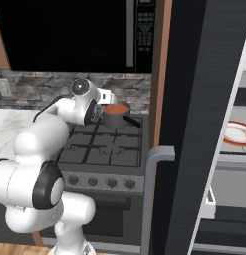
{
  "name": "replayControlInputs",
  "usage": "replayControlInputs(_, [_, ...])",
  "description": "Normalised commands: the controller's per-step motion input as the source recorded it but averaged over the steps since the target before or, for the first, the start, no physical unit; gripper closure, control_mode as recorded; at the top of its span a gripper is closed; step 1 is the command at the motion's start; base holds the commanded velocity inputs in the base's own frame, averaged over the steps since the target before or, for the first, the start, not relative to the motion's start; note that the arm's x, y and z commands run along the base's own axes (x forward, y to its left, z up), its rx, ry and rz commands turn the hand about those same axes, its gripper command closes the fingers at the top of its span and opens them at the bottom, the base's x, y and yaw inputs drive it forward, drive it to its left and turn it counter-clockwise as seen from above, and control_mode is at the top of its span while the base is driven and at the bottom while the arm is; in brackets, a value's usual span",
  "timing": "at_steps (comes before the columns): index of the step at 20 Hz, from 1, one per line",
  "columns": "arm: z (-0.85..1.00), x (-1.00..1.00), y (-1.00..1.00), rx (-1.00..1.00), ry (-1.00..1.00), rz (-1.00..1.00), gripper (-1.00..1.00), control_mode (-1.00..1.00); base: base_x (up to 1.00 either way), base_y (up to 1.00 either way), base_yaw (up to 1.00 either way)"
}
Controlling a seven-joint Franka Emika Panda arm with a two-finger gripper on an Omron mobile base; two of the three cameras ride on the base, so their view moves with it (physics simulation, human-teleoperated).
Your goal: Retrieve the fish from the fridge and place it on the saucepan with marinade on the stove.
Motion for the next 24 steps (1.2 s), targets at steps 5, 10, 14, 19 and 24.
replayControlInputs(5, [-0.27,0.39,0.0,0.0,0.0,0.0,1.0,-1.0,0.0,0.0,0.0])
replayControlInputs(10, [-0.16,0.41,0.0,0.0,-0.01,0.0,1.0,-1.0,0.0,0.0,0.0])
replayControlInputs(14, [-0.1,0.39,0.0,0.0,0.0,0.0,1.0,-1.0,0.0,0.0,0.0])
replayControlInputs(19, [-0.14,0.35,0.0,0.0,0.0,0.0,1.0,-1.0,0.0,0.0,0.0])
replayControlInputs(24, [-0.1,0.33,0.0,0.0,0.0,0.0,1.0,-1.0,0.0,0.0,0.0])
